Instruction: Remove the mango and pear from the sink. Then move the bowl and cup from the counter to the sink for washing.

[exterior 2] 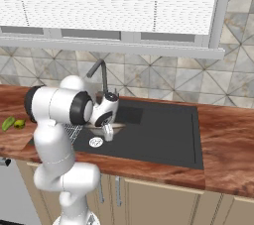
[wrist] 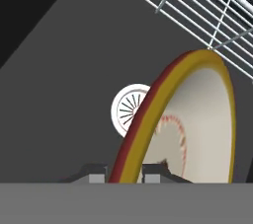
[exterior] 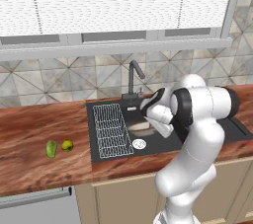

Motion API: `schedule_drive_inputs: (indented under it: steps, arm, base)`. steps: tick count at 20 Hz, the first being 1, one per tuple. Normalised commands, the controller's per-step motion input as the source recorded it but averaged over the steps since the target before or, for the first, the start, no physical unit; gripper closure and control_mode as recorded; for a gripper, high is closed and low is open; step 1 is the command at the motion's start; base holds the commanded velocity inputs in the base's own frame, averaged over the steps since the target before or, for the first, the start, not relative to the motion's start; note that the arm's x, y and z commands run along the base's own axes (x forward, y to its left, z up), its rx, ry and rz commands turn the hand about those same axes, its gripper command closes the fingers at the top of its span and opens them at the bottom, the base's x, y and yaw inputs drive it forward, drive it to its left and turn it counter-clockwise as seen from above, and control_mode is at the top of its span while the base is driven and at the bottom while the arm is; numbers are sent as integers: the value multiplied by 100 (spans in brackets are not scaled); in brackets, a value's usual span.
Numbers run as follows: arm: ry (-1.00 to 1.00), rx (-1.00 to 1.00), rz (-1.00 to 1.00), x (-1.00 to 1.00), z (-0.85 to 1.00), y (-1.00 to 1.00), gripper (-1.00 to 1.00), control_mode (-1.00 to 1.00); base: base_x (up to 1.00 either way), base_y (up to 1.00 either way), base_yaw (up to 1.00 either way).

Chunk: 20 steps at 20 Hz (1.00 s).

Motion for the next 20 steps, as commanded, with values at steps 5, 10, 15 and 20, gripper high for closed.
schedule_drive_inputs:
  steps: [5, 10, 15, 20]
  arm:
    - [0, 0, 4, 23, -23, 0, 100, -100]
    - [0, 0, 6, 25, -26, 0, 100, -100]
    - [0, 1, 6, 19, -25, 4, 100, -100]
    - [0, 0, 5, 14, -29, 3, 100, -100]
  base:
    - [0, 0, 0]
    - [0, 0, 0]
    - [0, 0, 0]
    - [0, 0, 0]
